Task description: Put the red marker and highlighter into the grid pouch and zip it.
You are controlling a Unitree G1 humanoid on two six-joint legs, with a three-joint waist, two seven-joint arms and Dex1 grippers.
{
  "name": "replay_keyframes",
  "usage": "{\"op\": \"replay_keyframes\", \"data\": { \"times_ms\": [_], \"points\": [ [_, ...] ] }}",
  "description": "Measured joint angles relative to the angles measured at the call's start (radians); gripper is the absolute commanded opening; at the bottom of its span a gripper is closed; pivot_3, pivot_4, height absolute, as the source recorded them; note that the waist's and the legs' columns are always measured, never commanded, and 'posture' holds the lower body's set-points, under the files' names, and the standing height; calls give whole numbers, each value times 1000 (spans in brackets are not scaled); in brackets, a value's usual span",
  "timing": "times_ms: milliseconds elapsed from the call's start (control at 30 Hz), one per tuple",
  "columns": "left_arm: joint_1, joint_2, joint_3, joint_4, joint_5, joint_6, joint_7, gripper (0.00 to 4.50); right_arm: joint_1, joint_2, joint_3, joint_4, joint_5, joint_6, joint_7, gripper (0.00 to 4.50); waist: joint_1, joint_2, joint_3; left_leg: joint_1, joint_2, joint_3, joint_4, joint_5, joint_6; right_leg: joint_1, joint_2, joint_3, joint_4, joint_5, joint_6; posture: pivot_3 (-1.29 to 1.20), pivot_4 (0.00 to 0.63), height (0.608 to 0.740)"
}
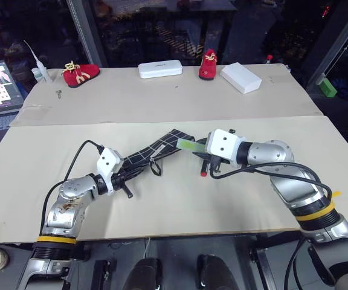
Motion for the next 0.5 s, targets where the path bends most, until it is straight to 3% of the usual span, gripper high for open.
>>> {"op": "replay_keyframes", "data": {
  "times_ms": [500],
  "points": [
    [-1, 0, -4, -2, 0, 2, -5, 0, 0, -3, 2, 37, -73, -11, 38, 1014, 0, 0, 0, 0, 0, 0, 0, 0, 0, 0, 0, 0, 0, 0, 0, 0, 150, 740]
  ]
}}
